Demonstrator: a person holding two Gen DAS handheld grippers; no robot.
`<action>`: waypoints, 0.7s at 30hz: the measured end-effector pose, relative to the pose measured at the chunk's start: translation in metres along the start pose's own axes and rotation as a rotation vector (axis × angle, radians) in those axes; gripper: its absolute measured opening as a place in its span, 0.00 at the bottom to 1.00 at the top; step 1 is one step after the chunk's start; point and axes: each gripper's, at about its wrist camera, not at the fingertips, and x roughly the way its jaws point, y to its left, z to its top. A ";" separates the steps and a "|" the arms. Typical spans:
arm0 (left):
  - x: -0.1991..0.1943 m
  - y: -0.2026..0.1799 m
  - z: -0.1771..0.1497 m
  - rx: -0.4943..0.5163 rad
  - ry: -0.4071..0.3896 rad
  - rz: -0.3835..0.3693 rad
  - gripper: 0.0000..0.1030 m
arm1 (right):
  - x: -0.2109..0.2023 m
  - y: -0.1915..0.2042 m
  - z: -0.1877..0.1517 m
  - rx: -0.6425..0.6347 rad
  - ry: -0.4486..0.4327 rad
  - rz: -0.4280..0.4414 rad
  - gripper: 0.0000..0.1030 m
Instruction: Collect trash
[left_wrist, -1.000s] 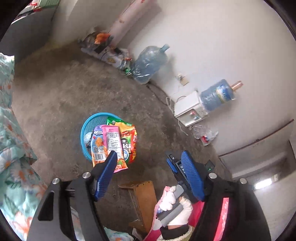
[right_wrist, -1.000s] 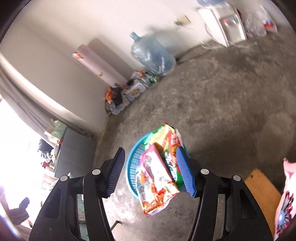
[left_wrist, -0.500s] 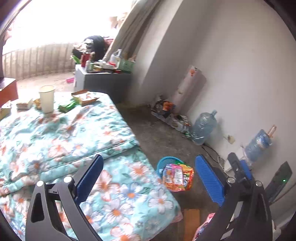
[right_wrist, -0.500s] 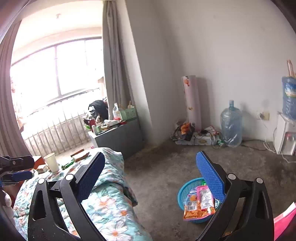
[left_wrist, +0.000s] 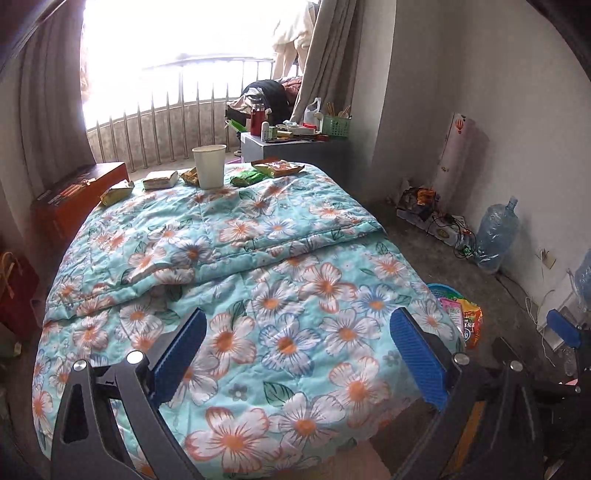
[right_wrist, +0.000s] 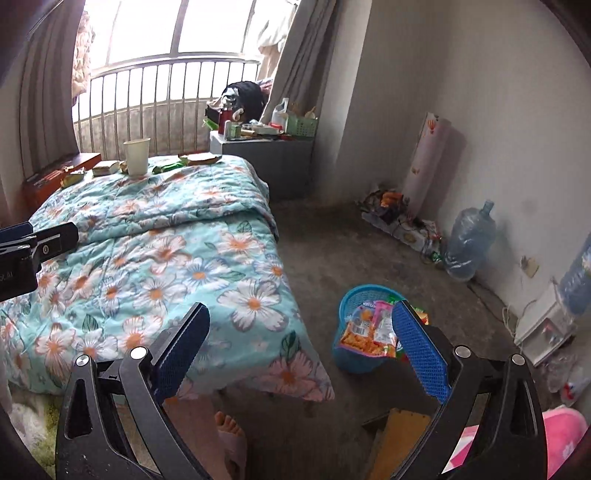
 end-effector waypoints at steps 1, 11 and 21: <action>0.003 -0.002 -0.008 -0.010 0.025 -0.010 0.95 | 0.003 0.003 -0.006 0.004 0.037 0.012 0.92; 0.028 -0.013 -0.032 -0.025 0.169 0.045 0.95 | -0.003 0.002 -0.028 -0.040 0.099 -0.052 0.92; 0.029 -0.033 -0.031 0.028 0.169 0.052 0.95 | -0.001 -0.023 -0.038 -0.006 0.139 -0.073 0.92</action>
